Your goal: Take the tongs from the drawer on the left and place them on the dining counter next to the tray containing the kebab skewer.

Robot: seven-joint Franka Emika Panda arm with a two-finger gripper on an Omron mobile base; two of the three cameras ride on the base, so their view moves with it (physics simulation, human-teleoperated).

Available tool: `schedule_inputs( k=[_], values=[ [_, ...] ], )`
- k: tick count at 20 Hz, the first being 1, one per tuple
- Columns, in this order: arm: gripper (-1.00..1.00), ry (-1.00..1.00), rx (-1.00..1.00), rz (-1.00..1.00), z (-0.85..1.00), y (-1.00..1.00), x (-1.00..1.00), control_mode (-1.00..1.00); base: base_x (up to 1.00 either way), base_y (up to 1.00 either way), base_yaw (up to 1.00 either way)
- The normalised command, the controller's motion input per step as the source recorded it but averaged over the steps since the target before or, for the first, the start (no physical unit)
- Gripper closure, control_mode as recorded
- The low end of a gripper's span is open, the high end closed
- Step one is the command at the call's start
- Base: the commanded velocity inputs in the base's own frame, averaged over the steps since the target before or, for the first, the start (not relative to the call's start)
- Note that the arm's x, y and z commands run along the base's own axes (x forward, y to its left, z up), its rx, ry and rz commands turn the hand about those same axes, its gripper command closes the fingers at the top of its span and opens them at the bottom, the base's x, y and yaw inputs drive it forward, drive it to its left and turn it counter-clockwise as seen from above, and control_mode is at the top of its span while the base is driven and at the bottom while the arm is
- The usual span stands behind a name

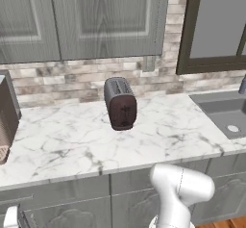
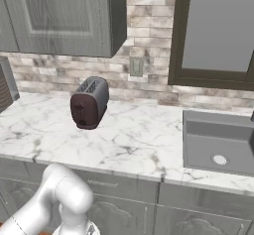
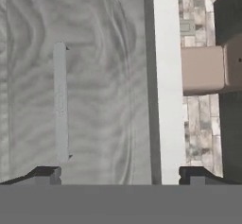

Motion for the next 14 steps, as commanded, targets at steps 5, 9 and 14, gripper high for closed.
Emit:
schedule_inputs(
  k=[5,9,14],
  values=[
    [-1.00,0.00,0.00,0.00,-0.13,0.00,0.17,-1.00,0.00,0.00,0.00],
    [-1.00,0.00,0.00,0.00,-0.02,0.00,0.32,-1.00,0.00,0.00,0.00],
    [-1.00,0.00,0.00,0.00,-0.01,0.02,0.25,-1.00,0.00,0.00,0.00]
  ],
)
